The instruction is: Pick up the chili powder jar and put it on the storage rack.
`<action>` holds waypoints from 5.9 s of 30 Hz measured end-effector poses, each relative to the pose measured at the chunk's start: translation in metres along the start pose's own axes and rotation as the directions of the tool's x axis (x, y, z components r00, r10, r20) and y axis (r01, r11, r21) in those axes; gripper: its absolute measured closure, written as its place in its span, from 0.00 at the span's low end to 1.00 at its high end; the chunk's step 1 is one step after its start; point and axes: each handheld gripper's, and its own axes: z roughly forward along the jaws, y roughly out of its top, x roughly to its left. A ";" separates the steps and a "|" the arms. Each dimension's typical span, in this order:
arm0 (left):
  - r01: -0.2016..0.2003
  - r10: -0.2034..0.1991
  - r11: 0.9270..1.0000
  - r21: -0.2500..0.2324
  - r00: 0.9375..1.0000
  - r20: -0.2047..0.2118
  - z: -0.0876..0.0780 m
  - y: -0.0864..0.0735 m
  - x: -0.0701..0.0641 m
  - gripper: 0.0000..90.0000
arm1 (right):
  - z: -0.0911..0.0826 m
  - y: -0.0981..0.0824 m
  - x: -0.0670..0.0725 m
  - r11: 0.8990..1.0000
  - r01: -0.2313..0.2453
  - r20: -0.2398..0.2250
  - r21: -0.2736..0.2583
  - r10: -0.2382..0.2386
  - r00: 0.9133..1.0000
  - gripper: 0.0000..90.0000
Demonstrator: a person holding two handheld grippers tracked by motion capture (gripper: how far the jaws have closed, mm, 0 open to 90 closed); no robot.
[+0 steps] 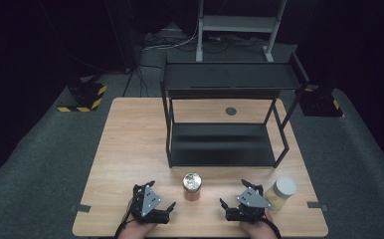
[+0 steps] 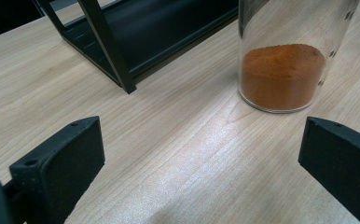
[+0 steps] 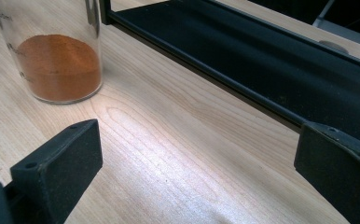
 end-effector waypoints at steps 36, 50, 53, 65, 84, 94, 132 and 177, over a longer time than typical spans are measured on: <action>0.111 -0.098 0.982 -0.155 0.991 0.091 -0.015 0.003 0.007 0.00 | 0.001 0.001 -0.003 1.000 -0.008 -0.014 0.005 0.009 1.000 0.00; 0.104 -0.082 0.978 -0.180 0.989 0.124 -0.005 0.012 0.001 0.00 | 0.001 0.001 -0.004 1.000 -0.004 -0.020 0.007 0.004 1.000 0.00; 0.102 -0.079 0.978 -0.182 0.988 0.132 -0.002 0.014 0.001 0.00 | 0.001 0.001 -0.004 1.000 -0.003 -0.020 0.007 0.003 1.000 0.00; 0.100 -0.070 0.974 -0.201 0.985 0.155 0.010 0.019 -0.002 0.00 | 0.001 0.001 -0.002 1.000 0.009 -0.017 0.007 -0.009 1.000 0.00; 0.118 -0.077 0.970 -0.212 0.978 0.192 0.033 0.022 -0.003 0.00 | 0.001 0.001 0.000 1.000 0.020 -0.011 0.005 -0.020 1.000 0.00; 0.143 -0.098 0.966 -0.213 0.974 0.206 0.041 0.020 0.002 0.02 | 0.001 0.001 0.000 1.000 0.023 -0.010 0.005 -0.023 1.000 0.00; 0.188 -0.135 0.950 -0.249 0.967 0.214 0.044 0.013 0.004 0.38 | 0.000 0.000 -0.001 1.000 0.021 -0.014 0.002 -0.021 1.000 0.00; 0.205 -0.165 0.932 -0.297 0.974 0.156 0.012 0.027 0.012 0.38 | 0.001 0.001 -0.002 1.000 0.018 -0.022 0.005 -0.018 1.000 0.00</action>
